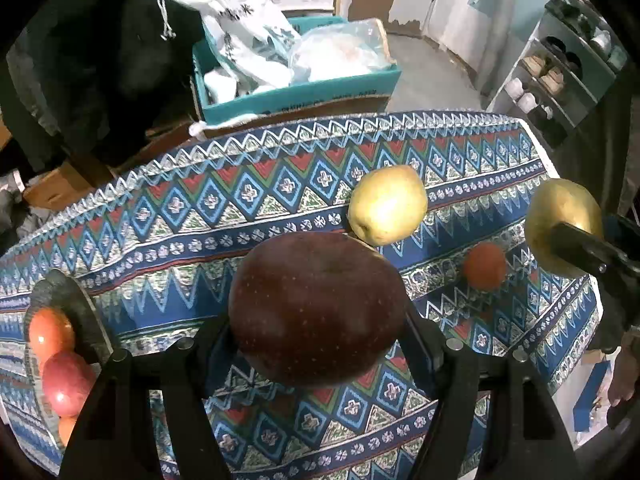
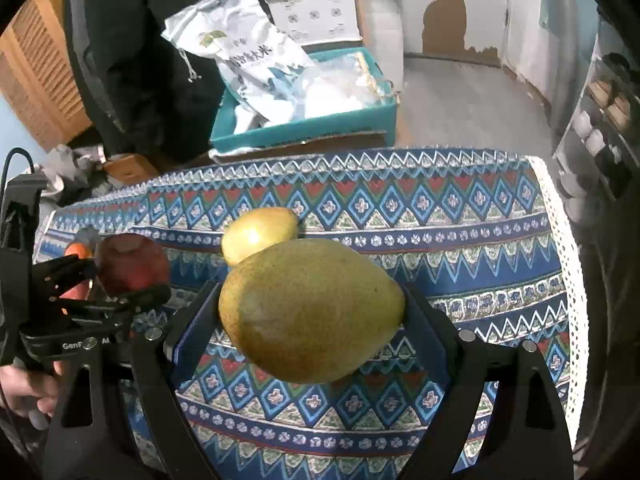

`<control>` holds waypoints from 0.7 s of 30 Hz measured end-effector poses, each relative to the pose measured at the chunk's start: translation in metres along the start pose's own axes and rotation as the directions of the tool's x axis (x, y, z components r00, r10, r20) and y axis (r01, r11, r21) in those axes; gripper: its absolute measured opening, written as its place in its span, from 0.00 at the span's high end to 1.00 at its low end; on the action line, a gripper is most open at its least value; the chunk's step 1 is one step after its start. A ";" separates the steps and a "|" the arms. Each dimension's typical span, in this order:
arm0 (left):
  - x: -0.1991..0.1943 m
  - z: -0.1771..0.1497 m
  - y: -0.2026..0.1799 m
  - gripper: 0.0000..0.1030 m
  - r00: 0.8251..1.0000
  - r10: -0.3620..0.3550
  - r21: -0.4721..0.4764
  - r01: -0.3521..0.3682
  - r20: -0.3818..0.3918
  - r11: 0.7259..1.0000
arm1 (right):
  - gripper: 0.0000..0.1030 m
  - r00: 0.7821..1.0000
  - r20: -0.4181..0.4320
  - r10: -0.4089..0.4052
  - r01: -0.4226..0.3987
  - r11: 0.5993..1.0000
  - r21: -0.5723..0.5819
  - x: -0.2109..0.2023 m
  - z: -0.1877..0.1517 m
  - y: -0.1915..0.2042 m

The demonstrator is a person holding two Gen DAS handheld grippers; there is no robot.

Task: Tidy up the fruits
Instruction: 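Carry the red apple over the glass plate while the right tool carries the mango there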

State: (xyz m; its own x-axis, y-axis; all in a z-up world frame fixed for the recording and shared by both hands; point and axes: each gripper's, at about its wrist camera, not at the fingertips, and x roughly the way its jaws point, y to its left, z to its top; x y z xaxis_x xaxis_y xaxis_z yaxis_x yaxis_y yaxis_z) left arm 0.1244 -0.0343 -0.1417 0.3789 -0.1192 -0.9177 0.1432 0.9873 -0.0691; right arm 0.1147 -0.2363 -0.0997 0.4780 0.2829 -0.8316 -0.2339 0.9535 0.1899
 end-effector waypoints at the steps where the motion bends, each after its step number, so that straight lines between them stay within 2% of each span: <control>1: -0.004 -0.001 0.000 0.29 1.000 0.004 0.003 -0.004 0.007 1.000 | 0.15 1.000 0.006 0.002 -0.002 1.000 -0.002 -0.003 0.001 0.001; 13: -0.065 -0.013 0.002 0.29 0.993 -0.009 0.022 0.007 0.117 1.000 | 0.15 0.997 0.064 0.031 -0.029 0.999 -0.038 -0.035 0.007 0.027; 21: -0.092 -0.025 0.014 0.29 0.988 -0.027 0.015 0.025 0.152 1.000 | 0.15 0.992 0.097 0.076 -0.070 0.996 -0.063 -0.050 0.015 0.051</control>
State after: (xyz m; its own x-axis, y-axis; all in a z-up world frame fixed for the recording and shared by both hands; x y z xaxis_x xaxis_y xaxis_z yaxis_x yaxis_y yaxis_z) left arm 0.0690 -0.0070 -0.0676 0.5095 -0.1601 -0.8454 0.1661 0.9824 -0.0859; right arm 0.0915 -0.2007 -0.0412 0.5389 0.3636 -0.7599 -0.3199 0.9228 0.2147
